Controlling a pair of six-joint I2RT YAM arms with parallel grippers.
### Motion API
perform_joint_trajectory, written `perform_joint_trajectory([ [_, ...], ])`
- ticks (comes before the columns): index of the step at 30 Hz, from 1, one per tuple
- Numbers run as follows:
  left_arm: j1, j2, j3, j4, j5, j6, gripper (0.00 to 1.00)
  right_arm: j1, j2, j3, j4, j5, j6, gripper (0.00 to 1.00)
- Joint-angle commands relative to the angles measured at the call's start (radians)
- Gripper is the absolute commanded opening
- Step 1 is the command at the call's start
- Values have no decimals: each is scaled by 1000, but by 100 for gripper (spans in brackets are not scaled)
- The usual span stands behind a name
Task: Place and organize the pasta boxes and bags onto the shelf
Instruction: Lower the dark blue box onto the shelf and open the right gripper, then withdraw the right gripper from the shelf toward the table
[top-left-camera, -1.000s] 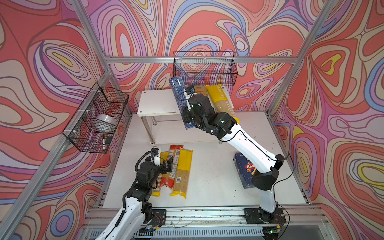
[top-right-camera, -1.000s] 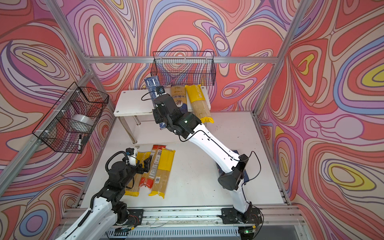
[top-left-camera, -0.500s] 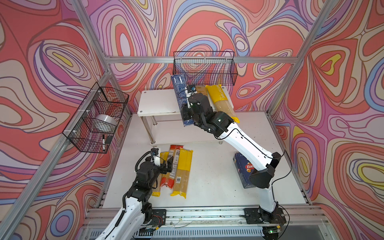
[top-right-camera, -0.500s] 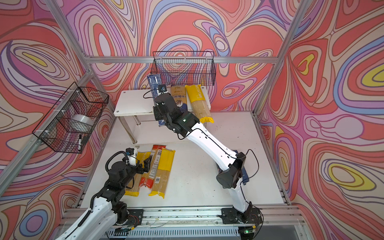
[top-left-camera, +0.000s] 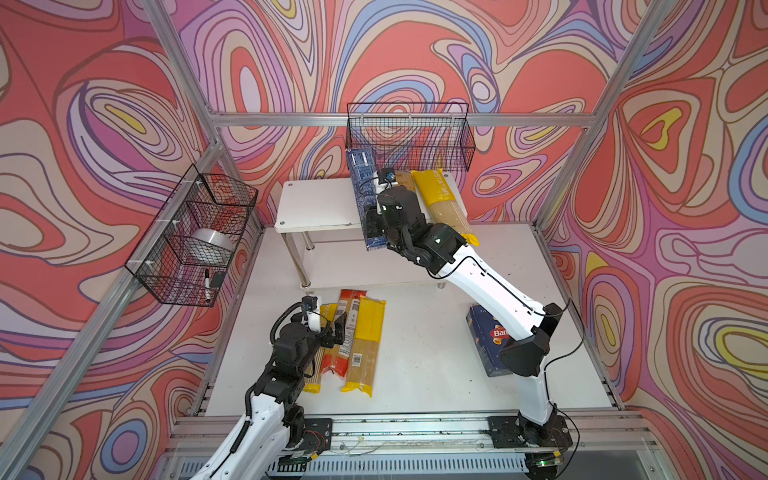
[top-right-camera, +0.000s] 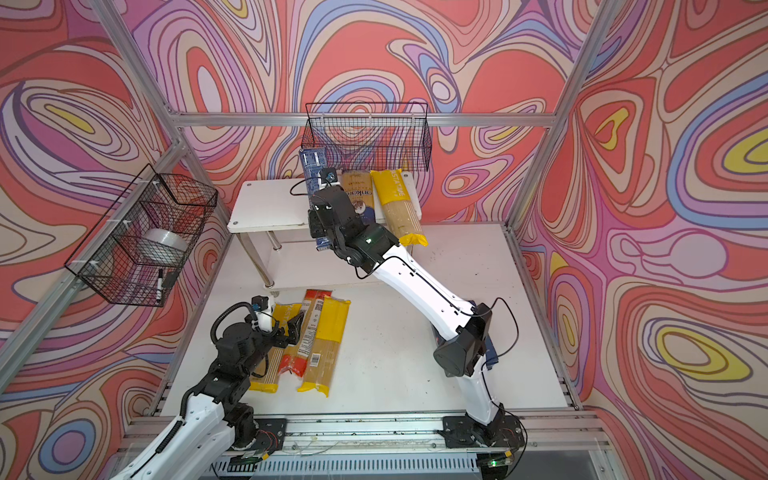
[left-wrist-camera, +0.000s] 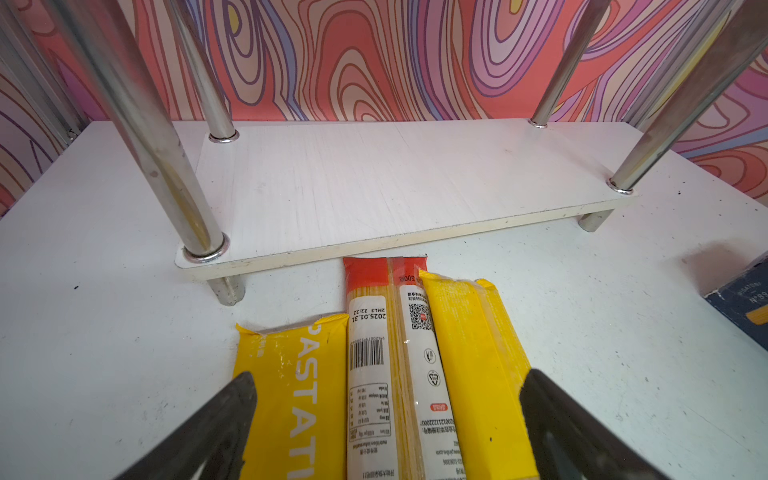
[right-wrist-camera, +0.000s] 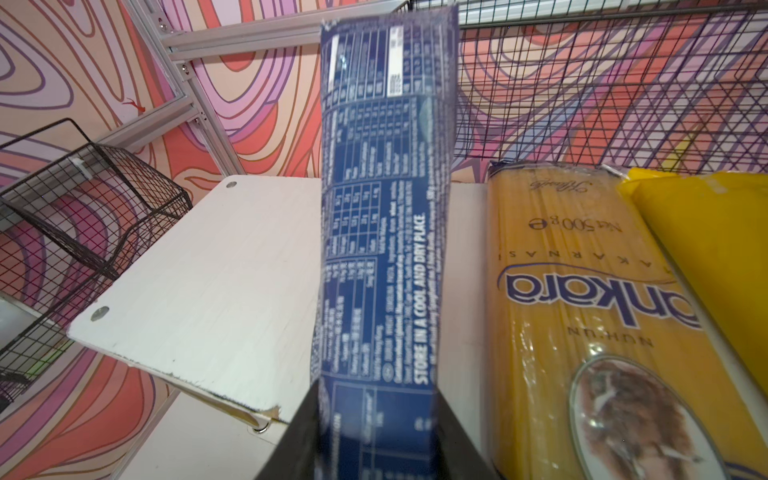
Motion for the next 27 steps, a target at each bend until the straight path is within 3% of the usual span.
perform_joint_trajectory([
  [1, 0, -4, 29, 22, 3, 8, 100, -34, -39, -5, 96, 46, 0, 43],
  [7, -1, -5, 27, 22, 4, 8, 100, -32, -41, 10, 96, 25, 1, 60],
  [15, -1, -7, 27, 22, 1, 9, 100, -29, -87, 71, -17, -123, -66, 63],
  [18, -1, -6, 28, 22, 3, 9, 100, 7, -199, -61, 29, -127, -102, 61],
  [21, -2, -5, 28, 22, 1, 9, 100, 118, -334, -224, 147, 53, -194, 60],
  [27, -2, -7, 27, 20, 2, 8, 100, 142, -512, -666, 423, -84, -147, 52],
])
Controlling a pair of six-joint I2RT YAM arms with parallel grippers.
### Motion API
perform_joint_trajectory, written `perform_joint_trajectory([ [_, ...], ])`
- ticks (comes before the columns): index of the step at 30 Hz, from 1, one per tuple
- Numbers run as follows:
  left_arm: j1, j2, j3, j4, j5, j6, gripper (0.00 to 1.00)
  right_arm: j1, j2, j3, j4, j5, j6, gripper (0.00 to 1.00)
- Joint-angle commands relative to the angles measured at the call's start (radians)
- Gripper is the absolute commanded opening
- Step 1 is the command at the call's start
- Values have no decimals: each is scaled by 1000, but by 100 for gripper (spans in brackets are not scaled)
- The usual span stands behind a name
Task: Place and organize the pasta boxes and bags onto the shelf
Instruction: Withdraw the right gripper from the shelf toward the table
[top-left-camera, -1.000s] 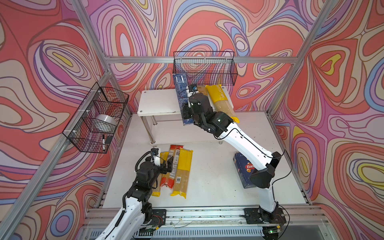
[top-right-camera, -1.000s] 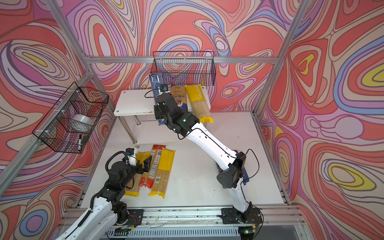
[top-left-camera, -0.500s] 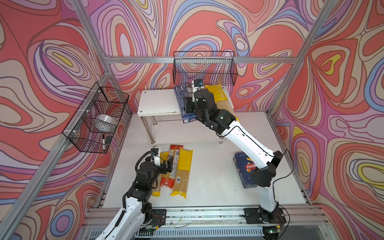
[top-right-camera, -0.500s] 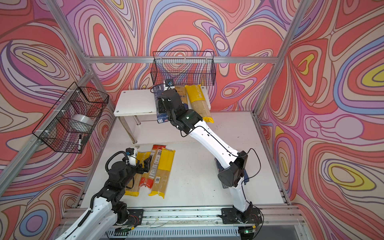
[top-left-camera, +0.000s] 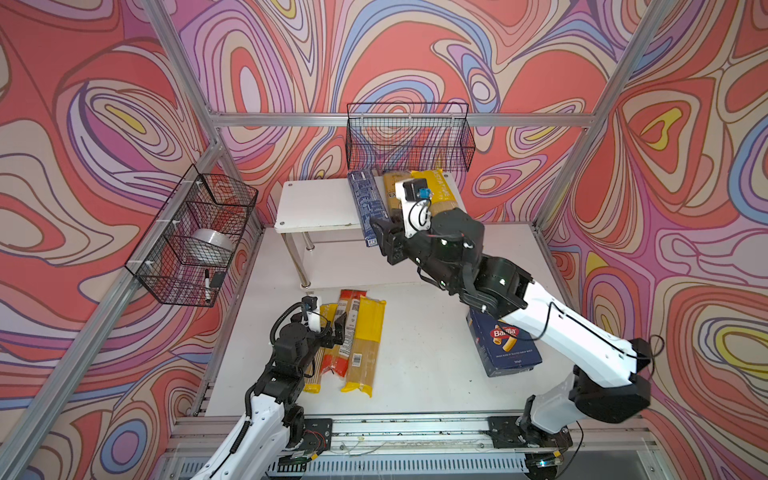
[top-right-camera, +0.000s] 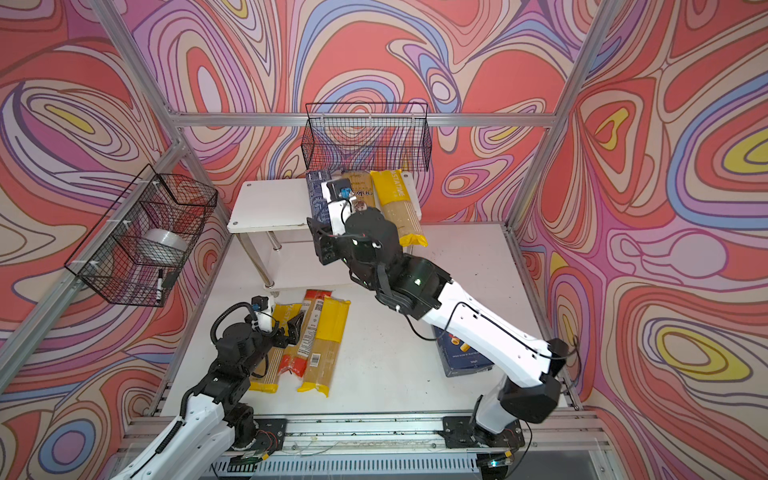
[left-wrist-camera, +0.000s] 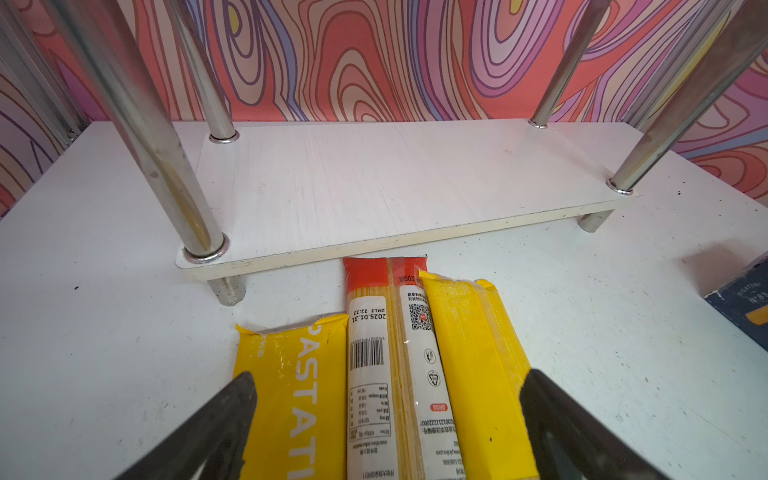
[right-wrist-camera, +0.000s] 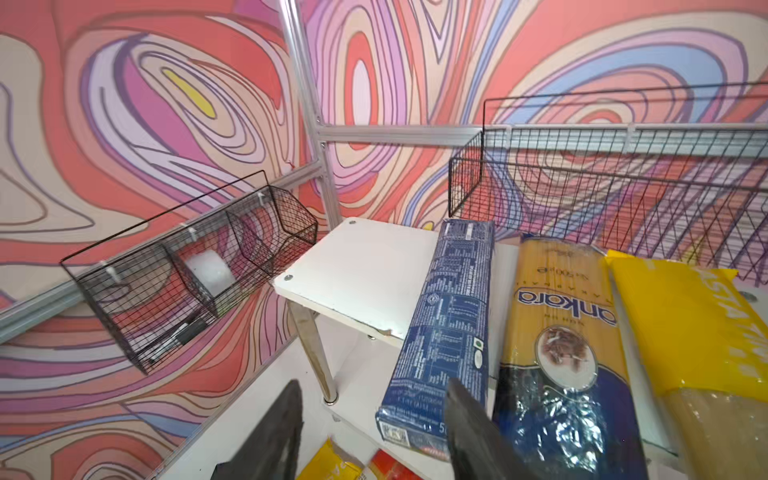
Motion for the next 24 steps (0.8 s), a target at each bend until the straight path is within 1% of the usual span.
perform_joint_trajectory([
  [1, -1, -12, 26, 20, 0, 6, 100, -21, 1, -143, 145, 6, 1, 50],
  [2, 0, -15, 24, 20, 0, 7, 100, -22, 6, -132, 98, 24, 14, 47],
  [3, -1, -17, 24, 20, -1, 7, 100, -21, 7, -121, 51, 23, 16, 45],
  [5, -2, -17, 24, 20, 0, 7, 100, -21, -1, -123, 4, 12, 18, 45],
  [6, -2, -16, 24, 22, 0, 7, 100, -22, -14, -141, 8, 1, 20, 45],
  [8, 0, -9, 27, 22, 1, 7, 100, -22, -34, -171, 22, -8, 25, 40],
  [11, -1, 2, 31, 22, 5, 9, 100, -25, -35, -165, -20, -37, 34, 32],
  [14, 0, 7, 34, 22, 7, 9, 100, -28, -35, -155, -51, -61, 34, 21],
  [15, 0, 6, 33, 22, 7, 9, 100, -30, -38, -159, -51, -62, 38, 18],
  [17, -1, 4, 33, 22, 8, 10, 100, -35, -46, -170, -47, -69, 43, 14],
  [19, -1, 1, 31, 22, 10, 10, 100, -45, -53, -182, -37, -77, 49, 7],
  [21, -1, 0, 30, 22, 9, 10, 100, -57, -61, -200, -21, -77, 57, 6],
  [24, -1, -3, 30, 22, 8, 8, 100, -74, -73, -237, 31, -99, 60, 0],
])
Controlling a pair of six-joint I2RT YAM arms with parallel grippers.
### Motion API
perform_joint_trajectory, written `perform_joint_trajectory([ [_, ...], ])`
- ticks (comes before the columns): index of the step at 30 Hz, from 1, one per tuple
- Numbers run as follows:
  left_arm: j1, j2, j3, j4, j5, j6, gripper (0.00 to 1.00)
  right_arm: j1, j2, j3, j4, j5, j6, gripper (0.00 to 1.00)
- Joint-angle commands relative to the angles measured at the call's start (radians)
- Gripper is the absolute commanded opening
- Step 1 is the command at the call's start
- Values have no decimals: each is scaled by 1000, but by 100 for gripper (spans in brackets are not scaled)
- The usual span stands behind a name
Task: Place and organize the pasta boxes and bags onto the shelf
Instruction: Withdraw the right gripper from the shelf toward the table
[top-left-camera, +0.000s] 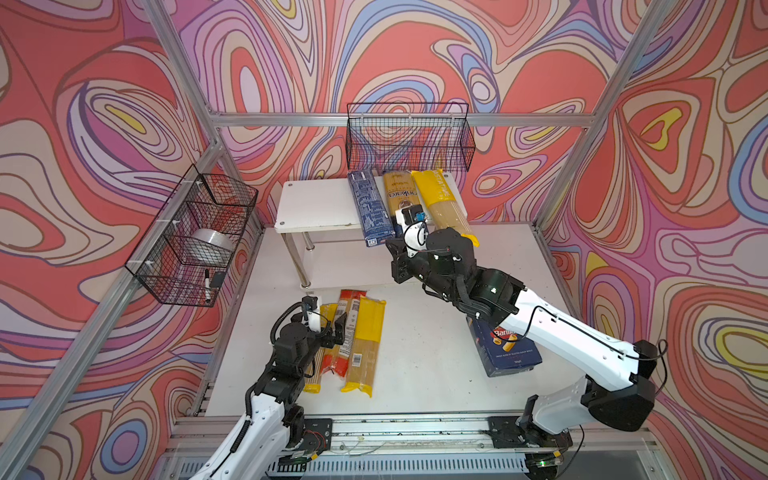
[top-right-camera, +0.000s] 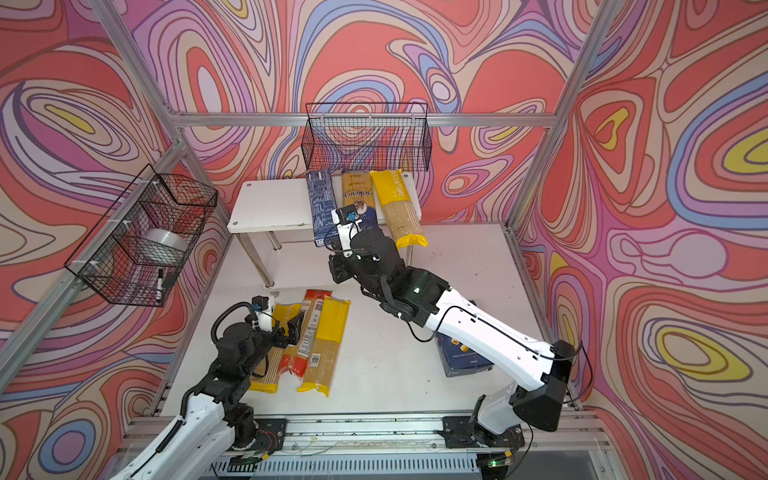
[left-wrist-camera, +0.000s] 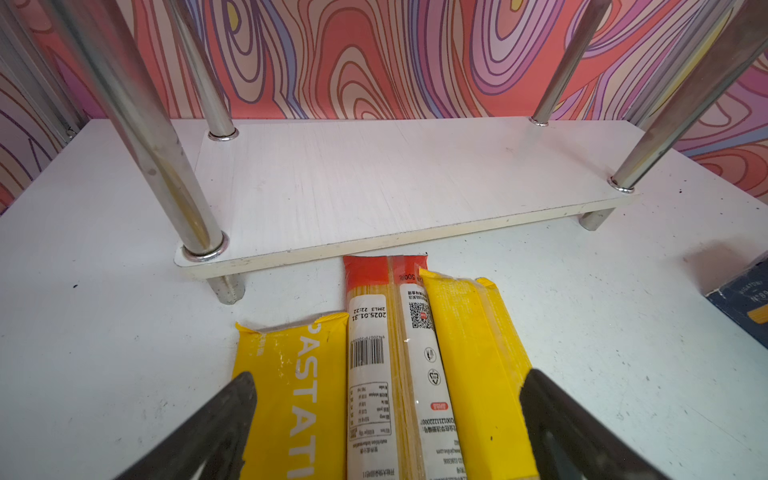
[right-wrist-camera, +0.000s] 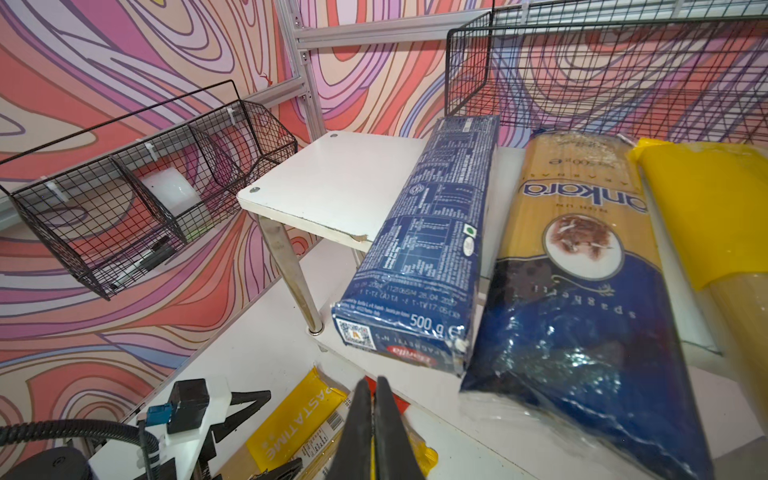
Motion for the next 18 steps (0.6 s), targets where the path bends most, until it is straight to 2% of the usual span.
perform_joint_trajectory([
  [1, -2, -9, 29, 22, 8, 9, 100, -22, -29, -37, 53, -42, 11, 0],
  [9, -2, -6, 30, 22, 8, 9, 100, -48, 41, 6, 55, -176, 4, 0],
  [18, -1, -9, 28, 22, 8, 8, 100, -76, 111, 44, 61, -206, 17, 0],
])
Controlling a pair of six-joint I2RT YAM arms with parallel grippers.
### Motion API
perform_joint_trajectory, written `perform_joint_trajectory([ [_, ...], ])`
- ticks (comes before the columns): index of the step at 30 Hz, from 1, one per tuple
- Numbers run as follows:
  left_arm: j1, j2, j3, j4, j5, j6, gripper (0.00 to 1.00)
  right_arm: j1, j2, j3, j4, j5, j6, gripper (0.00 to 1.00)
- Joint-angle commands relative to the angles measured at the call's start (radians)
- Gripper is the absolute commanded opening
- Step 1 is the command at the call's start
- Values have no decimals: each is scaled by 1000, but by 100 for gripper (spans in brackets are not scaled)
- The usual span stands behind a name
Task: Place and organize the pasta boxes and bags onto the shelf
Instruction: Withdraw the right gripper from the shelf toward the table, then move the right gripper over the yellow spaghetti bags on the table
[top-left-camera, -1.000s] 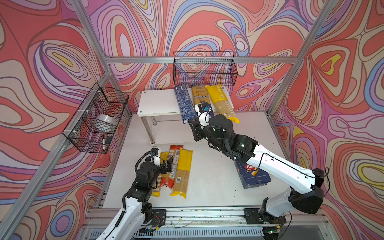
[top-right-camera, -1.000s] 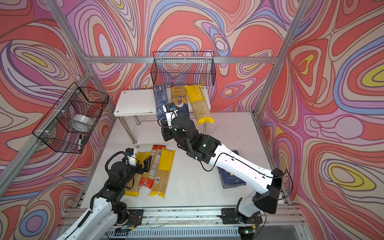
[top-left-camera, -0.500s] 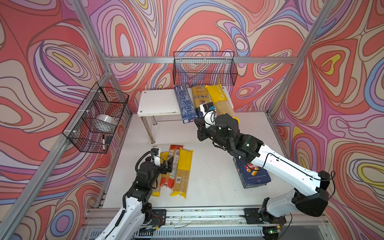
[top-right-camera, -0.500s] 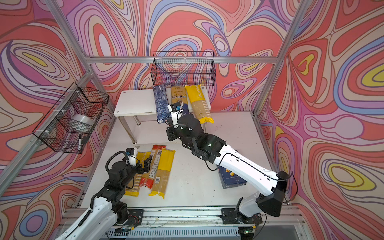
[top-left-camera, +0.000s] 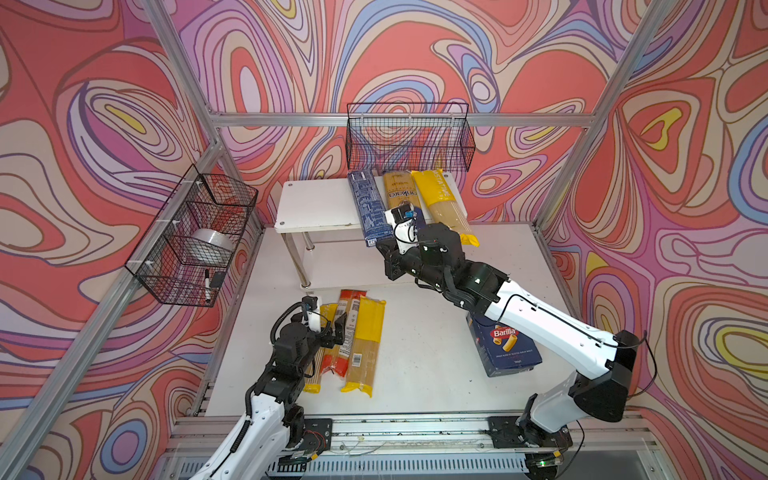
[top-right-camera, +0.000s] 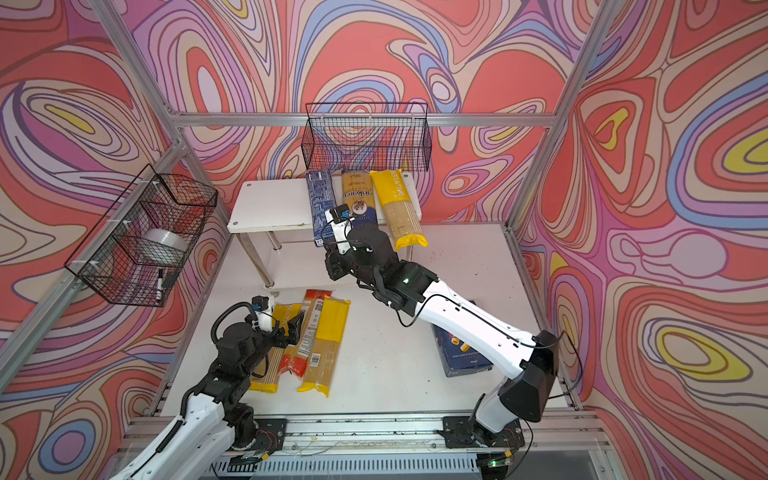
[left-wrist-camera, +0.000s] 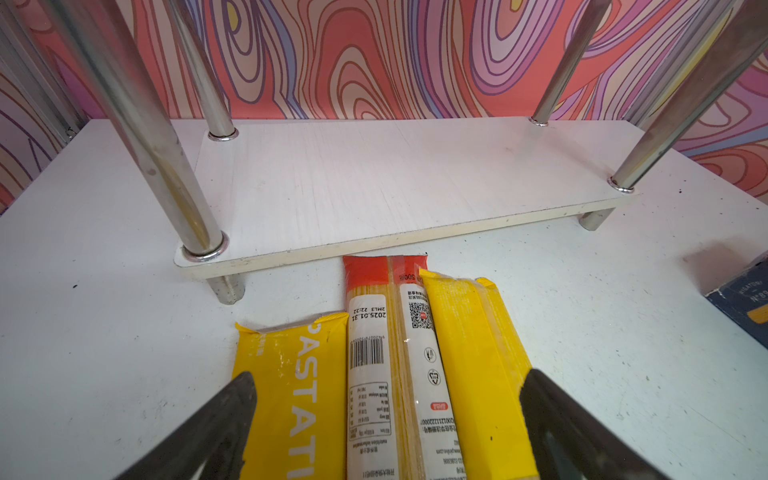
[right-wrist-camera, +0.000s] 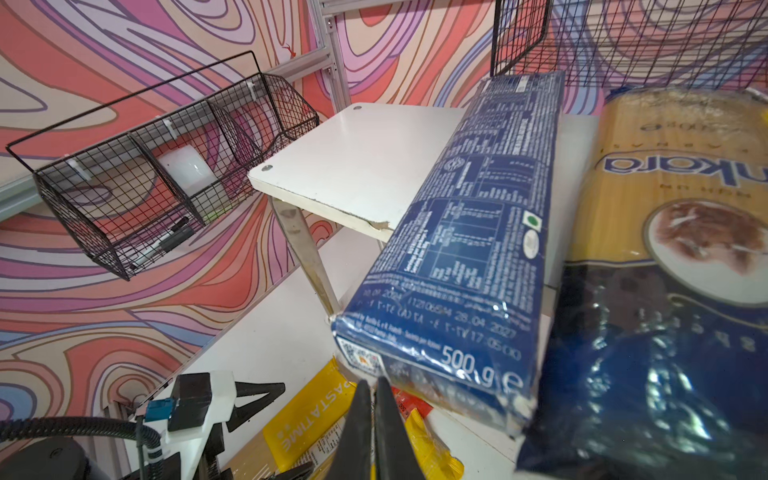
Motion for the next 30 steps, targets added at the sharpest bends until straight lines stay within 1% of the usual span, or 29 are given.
perform_joint_trajectory([
  [1, -1, -9, 29, 22, 7, 9, 100, -15, 17, 29, 16, -24, 10, 0],
  [10, -1, -9, 29, 22, 7, 10, 100, -32, 59, 37, 51, -38, 24, 0],
  [19, 0, -7, 29, 22, 8, 10, 100, -42, 112, 83, 26, -46, 36, 1],
  [21, -1, -5, 30, 22, 7, 10, 100, -42, 101, 78, 22, -48, 36, 6],
  [24, 0, 0, 33, 23, 9, 10, 100, -42, 74, 56, 20, -57, 34, 17],
  [27, 0, 11, 35, 28, 14, 13, 100, -42, 56, 58, -18, -53, 25, 21],
  [30, 0, 49, 53, 27, 16, 13, 100, -41, 41, 62, -63, -53, 18, 31],
])
